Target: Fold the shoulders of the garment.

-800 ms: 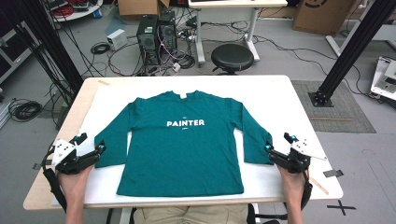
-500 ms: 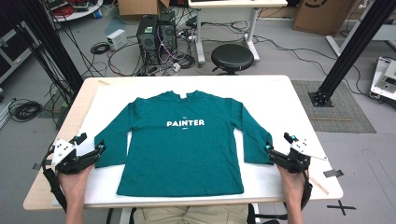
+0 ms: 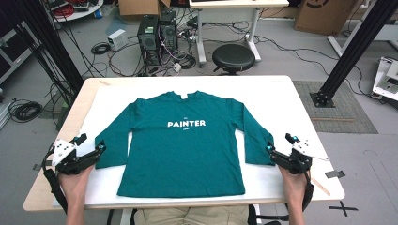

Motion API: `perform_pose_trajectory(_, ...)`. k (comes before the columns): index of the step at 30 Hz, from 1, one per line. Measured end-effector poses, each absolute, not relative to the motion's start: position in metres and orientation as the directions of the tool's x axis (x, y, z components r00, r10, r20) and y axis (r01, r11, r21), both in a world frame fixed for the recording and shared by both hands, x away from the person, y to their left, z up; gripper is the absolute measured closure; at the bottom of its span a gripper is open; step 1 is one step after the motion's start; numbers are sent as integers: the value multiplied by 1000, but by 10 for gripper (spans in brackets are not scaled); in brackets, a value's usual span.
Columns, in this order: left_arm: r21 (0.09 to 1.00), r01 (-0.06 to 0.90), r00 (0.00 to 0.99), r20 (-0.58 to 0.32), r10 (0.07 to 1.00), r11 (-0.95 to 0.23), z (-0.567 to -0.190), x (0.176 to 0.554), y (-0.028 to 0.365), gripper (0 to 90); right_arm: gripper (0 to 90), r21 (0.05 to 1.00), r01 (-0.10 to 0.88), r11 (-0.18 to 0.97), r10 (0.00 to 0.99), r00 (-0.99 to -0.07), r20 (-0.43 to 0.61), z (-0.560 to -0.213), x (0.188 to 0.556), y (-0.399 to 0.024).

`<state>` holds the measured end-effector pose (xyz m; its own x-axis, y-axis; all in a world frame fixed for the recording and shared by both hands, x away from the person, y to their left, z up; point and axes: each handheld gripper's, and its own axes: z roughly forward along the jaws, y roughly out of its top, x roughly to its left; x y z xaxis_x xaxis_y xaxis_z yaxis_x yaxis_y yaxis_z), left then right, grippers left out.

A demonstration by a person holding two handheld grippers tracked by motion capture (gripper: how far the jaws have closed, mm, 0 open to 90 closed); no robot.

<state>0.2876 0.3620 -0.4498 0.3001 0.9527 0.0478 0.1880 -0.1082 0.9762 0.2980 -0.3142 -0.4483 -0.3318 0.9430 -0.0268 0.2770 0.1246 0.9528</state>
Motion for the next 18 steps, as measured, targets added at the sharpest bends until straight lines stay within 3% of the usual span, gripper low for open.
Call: perform_pose_trajectory(18, 964, 238, 333, 35, 942, -120, -448, 290, 360, 288, 222, 951, 280, 129, 944, -327, -31, -448, 298, -313)
